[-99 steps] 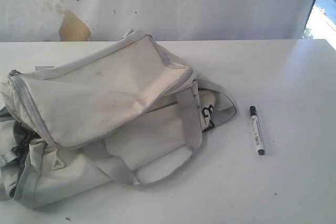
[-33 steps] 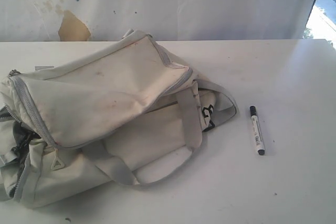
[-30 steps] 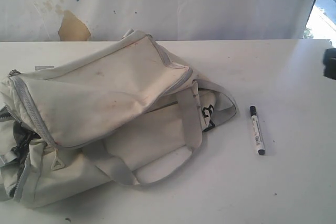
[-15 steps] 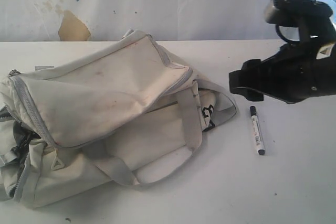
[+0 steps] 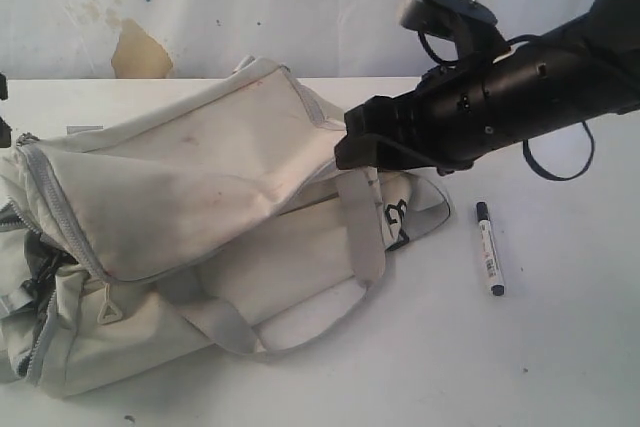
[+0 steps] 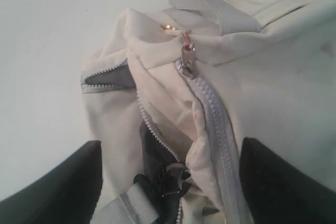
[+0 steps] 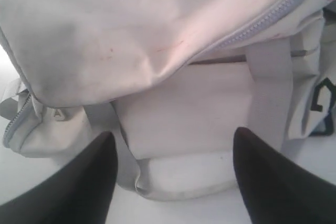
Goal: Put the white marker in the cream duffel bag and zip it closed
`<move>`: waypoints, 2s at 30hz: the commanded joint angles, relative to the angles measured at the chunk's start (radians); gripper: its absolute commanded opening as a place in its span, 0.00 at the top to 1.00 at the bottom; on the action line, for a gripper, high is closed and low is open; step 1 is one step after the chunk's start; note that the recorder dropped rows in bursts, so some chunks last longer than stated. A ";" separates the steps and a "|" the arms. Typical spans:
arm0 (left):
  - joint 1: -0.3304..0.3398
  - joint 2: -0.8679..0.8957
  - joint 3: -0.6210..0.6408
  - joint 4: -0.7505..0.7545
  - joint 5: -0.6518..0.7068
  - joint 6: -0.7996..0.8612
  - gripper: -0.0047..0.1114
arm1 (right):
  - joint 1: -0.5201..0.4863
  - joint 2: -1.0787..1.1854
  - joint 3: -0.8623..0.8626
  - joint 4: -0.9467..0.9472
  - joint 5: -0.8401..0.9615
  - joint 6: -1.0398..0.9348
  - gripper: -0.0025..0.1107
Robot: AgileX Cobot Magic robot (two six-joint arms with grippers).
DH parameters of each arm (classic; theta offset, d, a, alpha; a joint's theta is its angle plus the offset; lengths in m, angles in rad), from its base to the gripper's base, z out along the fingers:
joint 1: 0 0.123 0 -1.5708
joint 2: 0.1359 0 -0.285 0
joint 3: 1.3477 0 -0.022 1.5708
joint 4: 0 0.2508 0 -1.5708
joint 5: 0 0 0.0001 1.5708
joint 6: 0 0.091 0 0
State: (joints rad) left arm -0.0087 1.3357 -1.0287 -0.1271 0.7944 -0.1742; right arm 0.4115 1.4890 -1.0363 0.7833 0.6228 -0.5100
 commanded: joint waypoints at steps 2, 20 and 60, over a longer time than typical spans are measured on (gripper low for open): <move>-0.004 0.092 -0.073 -0.084 -0.059 -0.011 0.27 | 0.000 0.040 -0.010 0.102 -0.026 -0.136 0.45; 0.006 0.301 -0.173 -0.059 -0.140 -0.017 0.27 | 0.000 0.115 -0.010 0.110 -0.017 -0.166 0.45; 0.032 0.212 -0.173 -0.202 -0.197 0.291 0.96 | 0.000 0.129 -0.010 0.141 -0.061 -0.144 0.45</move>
State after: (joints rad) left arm 0.0190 1.5768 -1.1945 -0.3269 0.5917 0.0871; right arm 0.4115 1.6201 -1.0401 0.9223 0.5575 -0.6512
